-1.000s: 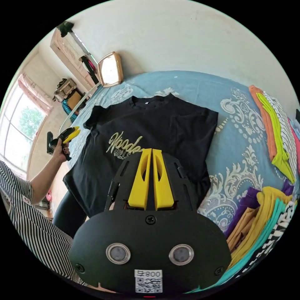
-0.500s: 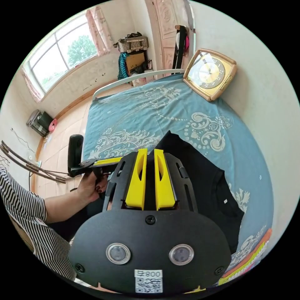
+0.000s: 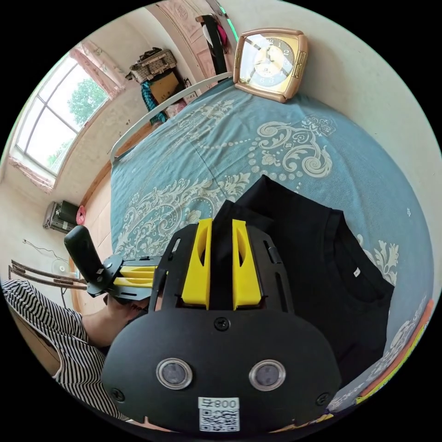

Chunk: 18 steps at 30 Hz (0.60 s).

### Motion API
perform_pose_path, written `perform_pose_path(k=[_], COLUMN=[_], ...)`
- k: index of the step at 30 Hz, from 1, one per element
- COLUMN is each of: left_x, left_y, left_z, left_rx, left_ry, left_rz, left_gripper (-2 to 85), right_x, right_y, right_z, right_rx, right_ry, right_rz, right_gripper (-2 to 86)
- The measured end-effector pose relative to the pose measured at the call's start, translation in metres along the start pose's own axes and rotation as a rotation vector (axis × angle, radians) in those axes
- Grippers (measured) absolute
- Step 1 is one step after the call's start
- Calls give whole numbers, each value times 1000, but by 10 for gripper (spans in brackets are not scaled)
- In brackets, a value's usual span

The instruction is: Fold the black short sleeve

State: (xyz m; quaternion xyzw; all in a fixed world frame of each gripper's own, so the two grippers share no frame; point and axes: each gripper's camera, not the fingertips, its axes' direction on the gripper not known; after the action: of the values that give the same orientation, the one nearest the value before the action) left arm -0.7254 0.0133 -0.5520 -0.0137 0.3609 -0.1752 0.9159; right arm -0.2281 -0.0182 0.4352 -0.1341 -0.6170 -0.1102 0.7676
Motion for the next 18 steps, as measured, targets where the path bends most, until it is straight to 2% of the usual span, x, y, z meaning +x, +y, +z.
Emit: perform_pose_path(k=[9,14,18], left_x=[5,6,3], left_y=[4,7,10], left_z=[-24,-48,-65], left_rx=[-26,15,68], left_ry=[-7,-25,-25], left_rz=[17,22,-7], left_gripper=[20,20,20], right_x=[-6,4,22], right_y=[-37,-45,-56], right_z=[44,32,7], right_rx=[-119,-54,43], right_ry=[186,171,55], right_rz=[-12,-11,23], right_gripper=[65,22,11])
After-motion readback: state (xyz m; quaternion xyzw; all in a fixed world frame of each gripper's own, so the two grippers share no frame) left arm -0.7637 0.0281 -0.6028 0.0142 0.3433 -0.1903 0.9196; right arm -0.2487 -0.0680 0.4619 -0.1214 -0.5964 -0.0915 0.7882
